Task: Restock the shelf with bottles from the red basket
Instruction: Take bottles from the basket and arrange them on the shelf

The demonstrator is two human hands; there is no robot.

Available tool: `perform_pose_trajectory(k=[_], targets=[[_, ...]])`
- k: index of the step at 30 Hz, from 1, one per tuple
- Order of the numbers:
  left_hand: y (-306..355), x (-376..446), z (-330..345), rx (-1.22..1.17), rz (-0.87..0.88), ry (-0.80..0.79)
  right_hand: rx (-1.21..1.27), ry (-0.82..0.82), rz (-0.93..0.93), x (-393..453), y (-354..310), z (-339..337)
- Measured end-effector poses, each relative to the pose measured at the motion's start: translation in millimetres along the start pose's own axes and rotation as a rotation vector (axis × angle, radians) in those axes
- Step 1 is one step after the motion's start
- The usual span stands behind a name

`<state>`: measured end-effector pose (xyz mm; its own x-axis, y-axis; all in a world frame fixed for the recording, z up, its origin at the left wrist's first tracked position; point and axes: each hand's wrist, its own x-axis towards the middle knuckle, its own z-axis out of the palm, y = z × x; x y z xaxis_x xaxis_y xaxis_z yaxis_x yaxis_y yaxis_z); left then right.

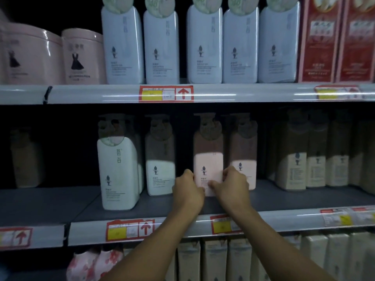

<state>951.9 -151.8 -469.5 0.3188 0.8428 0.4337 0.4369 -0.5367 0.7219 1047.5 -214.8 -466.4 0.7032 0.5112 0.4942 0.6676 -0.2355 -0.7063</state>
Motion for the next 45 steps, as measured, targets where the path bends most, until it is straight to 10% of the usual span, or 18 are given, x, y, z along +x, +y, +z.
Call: perform_pose_trajectory(k=[7,17,37,45], targets=[[-17,-57,-35,-0.145,0.28,0.17,-0.206,0.02,-0.454,-44,0,-4],[-81,-130,-79,-0.103,0.367,0.132,-0.457,-0.341,-0.359,-45,-3,19],[-72,-135,-84,-0.122,0.351,0.148,-0.524,-0.276,-0.407,-60,-3,16],[-44,-96,-78,-0.136,0.268,-0.106,-0.462,-0.251,-0.362,-47,-7,1]])
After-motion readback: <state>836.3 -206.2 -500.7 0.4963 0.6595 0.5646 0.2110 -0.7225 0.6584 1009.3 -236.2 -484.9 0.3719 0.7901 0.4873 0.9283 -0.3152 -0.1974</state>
